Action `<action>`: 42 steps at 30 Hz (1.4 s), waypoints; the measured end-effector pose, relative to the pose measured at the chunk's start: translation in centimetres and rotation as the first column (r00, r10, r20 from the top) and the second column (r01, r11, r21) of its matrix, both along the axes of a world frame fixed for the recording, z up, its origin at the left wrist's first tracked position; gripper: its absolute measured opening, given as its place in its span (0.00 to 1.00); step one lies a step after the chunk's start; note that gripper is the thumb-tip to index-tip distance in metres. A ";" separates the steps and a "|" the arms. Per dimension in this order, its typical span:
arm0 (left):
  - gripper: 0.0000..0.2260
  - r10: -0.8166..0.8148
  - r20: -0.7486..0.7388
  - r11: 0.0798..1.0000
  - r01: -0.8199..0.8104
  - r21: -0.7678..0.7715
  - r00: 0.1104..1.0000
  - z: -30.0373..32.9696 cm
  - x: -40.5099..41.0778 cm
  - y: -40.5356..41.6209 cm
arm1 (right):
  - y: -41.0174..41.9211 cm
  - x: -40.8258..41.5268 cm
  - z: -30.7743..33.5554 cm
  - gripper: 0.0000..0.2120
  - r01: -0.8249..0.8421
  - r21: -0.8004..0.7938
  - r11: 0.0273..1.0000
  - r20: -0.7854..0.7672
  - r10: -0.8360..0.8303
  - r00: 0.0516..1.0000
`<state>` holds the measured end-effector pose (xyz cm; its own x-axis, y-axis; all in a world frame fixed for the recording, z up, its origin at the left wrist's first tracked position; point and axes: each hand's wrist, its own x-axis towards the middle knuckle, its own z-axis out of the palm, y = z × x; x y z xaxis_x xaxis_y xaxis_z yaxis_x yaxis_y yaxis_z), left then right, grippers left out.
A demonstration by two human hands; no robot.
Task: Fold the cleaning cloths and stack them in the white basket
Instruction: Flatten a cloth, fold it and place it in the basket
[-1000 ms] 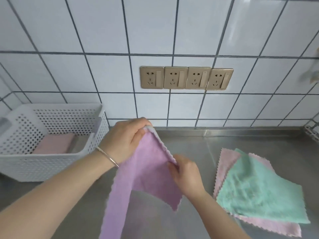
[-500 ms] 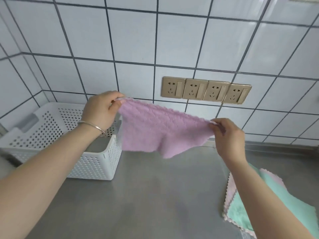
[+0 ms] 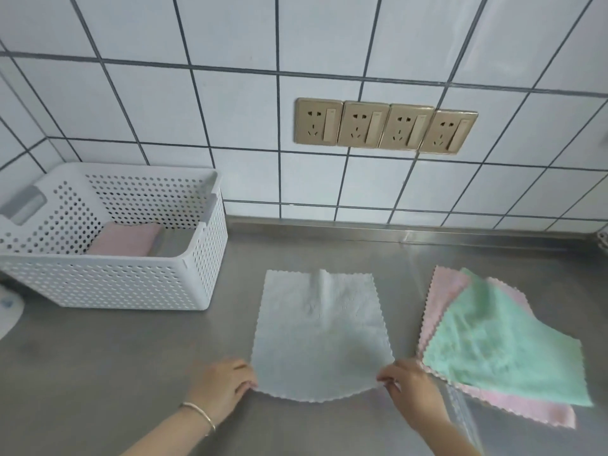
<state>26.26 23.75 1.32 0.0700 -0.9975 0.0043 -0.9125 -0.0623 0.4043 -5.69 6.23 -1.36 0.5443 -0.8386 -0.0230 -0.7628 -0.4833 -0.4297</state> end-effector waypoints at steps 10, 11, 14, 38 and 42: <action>0.17 -0.121 0.031 0.933 0.103 0.346 0.992 -2.0 -1.3 1.6 | 2.8 -1.7 0.0 0.12 -0.283 0.051 0.958 -0.180 0.288 0.941; 0.16 -0.060 -0.006 0.949 0.059 0.309 0.998 -1.4 -1.3 0.9 | 2.3 -1.3 0.4 0.16 -0.290 0.045 0.956 -0.190 0.293 0.937; 0.07 0.195 -0.086 0.931 -0.157 0.331 0.977 0.0 -0.3 -3.1 | 0.0 1.1 1.7 0.23 -0.123 0.031 0.992 -0.106 0.125 0.986; 0.07 0.859 -0.109 0.502 -0.783 0.368 0.500 -5.7 4.0 -16.4 | -11.2 8.9 -0.7 0.08 0.672 0.319 0.669 -0.238 -0.630 0.739; 0.07 0.746 -0.128 0.659 -0.699 0.279 0.653 -3.7 1.6 -15.2 | -9.2 8.4 0.4 0.09 0.466 0.147 0.872 -0.119 -0.452 0.884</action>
<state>27.89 8.55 -2.43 0.7439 -0.6055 -0.2830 -0.4340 -0.7596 0.4844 2.73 -2.97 -0.96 0.0894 -0.9735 -0.2106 -0.9156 0.0029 -0.4020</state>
